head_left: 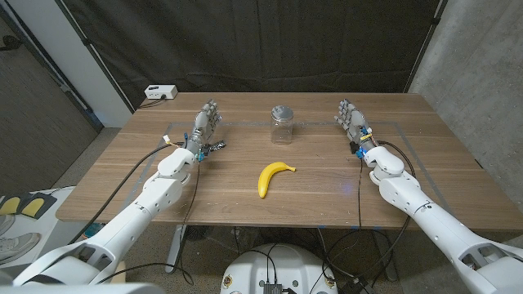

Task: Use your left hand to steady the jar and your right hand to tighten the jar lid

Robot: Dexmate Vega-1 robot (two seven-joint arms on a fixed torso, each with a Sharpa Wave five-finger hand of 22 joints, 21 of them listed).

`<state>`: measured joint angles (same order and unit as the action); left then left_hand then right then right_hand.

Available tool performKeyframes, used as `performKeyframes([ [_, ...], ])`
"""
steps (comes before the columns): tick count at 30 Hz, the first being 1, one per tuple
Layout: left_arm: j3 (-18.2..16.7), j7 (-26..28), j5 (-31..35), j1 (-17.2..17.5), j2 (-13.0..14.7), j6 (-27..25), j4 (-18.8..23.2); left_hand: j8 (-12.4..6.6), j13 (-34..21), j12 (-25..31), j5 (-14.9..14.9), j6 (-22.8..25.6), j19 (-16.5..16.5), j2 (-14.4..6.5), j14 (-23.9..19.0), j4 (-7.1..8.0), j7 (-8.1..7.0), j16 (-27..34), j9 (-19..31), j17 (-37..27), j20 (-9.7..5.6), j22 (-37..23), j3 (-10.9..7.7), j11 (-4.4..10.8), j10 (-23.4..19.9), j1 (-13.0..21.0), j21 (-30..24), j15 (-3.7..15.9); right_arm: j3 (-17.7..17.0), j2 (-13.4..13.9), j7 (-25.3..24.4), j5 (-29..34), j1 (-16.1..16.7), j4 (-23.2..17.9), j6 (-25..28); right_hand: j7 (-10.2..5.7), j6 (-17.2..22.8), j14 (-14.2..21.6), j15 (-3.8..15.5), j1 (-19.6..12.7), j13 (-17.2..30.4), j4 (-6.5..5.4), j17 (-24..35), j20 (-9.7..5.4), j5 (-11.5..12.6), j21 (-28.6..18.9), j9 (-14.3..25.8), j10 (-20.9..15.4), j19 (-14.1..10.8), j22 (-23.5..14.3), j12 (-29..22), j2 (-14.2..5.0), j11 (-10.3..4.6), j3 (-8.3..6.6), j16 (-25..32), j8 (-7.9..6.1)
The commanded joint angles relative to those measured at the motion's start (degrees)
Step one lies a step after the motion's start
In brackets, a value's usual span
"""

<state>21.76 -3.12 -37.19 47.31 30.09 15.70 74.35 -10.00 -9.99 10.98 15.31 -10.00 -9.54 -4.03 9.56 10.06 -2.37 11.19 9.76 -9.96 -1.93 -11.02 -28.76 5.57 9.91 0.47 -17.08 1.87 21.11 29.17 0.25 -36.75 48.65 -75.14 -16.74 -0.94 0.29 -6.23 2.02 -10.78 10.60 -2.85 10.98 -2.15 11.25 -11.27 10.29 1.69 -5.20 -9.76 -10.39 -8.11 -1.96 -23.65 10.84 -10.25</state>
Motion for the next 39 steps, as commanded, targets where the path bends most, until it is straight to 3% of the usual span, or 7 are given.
performKeyframes([
  [1,0.86,7.21,6.27,-0.34,0.69,-0.88,1.84,-1.72,-0.27,2.25,-1.18,-2.21,2.54,2.16,-2.45,-8.91,-3.14,0.67,0.15,0.34,1.85,0.69,1.32,2.36,0.34,7.97,-1.5,1.34,-0.27,0.63,-2.88,1.24,1.55,-2.55,0.52,0.37,-0.21,0.9,-2.28,-1.39,0.13,2.15,-0.54,1.13,-0.01,-0.3,0.18,-0.04,-0.89,-0.15,-0.51,1.29,1.1,0.77,0.35,-0.42],
  [3,1.45,8.18,8.36,-0.84,1.68,-1.76,2.42,-2.04,-0.45,2.47,-2.59,0.84,4.98,4.35,-6.31,-12.68,-2.45,0.49,0.3,0.24,4.2,0.58,1.62,1.02,-2.58,11.25,-1.4,0.42,-0.26,0.62,-3.0,1.33,1.64,-2.63,0.44,0.12,-0.33,1.03,-2.88,-1.55,0.14,2.5,-0.57,1.86,-0.01,-0.31,0.18,-0.35,-1.0,-0.17,-0.64,1.58,0.93,0.89,0.35,-0.41],
  [5,1.96,6.97,9.16,-1.69,2.23,-1.57,1.82,-2.55,-0.64,2.88,-3.2,3.93,6.68,5.44,-7.88,-14.65,-2.13,0.27,0.43,0.14,6.42,0.45,1.86,0.35,-5.03,13.06,-1.43,-0.45,-0.27,0.58,-3.21,1.44,1.76,-2.73,0.33,-0.1,-0.31,1.21,-3.35,-1.69,0.15,2.77,-0.6,2.26,-0.02,-0.36,0.18,-0.65,-1.19,-0.18,-0.75,1.78,1.11,0.96,0.38,-0.44],
  [7,2.74,5.89,10.52,-2.73,3.14,-1.96,1.55,-2.47,-0.8,3.4,-3.31,4.46,7.52,5.84,-8.31,-15.74,-1.72,0.11,0.51,0.1,7.42,0.39,1.83,-1.23,-7.05,14.32,-1.45,-0.64,-0.27,0.55,-3.39,1.56,1.85,-2.81,0.23,-0.11,-0.26,1.36,-3.56,-1.76,0.15,2.92,-0.6,2.61,-0.04,-0.37,0.18,-0.78,-1.26,-0.19,-0.79,1.9,1.15,1.01,0.42,-0.48],
  [13,5.15,3.14,15.17,-6.11,4.66,-0.88,-0.5,-3.15,-1.16,3.8,-3.29,7.53,8.96,6.65,-10.02,-18.57,-0.93,0.14,0.72,0.02,8.72,0.27,1.43,-1.72,-9.58,18.55,-1.25,-1.74,-0.29,0.56,-4.15,2.0,2.23,-3.27,0.1,-0.52,0.06,1.77,-4.05,-1.91,0.18,3.34,-0.6,3.1,-0.1,-0.42,0.18,-1.16,-1.5,-0.22,-0.91,2.29,1.28,1.18,0.52,-0.62],
  [33,11.73,-9.17,22.98,-16.84,5.42,1.78,-7.67,-2.89,-1.73,2.49,-2.16,8.43,8.93,7.92,-7.04,-20.56,2.18,-0.99,0.95,-0.14,11.2,0.1,0.47,-5.21,-8.04,28.91,0.05,-4.21,-0.97,0.8,-8.18,3.39,5.53,-7.39,-0.45,-1.37,1.01,2.48,-5.37,-2.1,0.24,4.01,-0.51,4.25,-0.21,-0.52,0.22,-1.77,-2.0,-0.29,-1.06,2.6,1.87,1.5,0.69,-0.94],
  [39,13.6,-12.12,25.23,-19.64,5.39,2.34,-9.63,-2.71,-1.87,1.71,-1.21,8.22,9.16,9.33,-5.58,-20.56,1.98,-1.07,1.05,-0.14,10.91,0.1,0.83,-4.96,-6.03,32.26,0.39,-4.26,-1.31,0.85,-9.95,3.92,6.98,-9.09,-0.52,-1.4,1.33,2.74,-5.41,-2.07,0.27,4.15,-0.46,4.33,-0.25,-0.56,0.24,-2.11,-2.18,-0.32,-1.15,2.6,2.18,1.62,0.77,-1.02],
])
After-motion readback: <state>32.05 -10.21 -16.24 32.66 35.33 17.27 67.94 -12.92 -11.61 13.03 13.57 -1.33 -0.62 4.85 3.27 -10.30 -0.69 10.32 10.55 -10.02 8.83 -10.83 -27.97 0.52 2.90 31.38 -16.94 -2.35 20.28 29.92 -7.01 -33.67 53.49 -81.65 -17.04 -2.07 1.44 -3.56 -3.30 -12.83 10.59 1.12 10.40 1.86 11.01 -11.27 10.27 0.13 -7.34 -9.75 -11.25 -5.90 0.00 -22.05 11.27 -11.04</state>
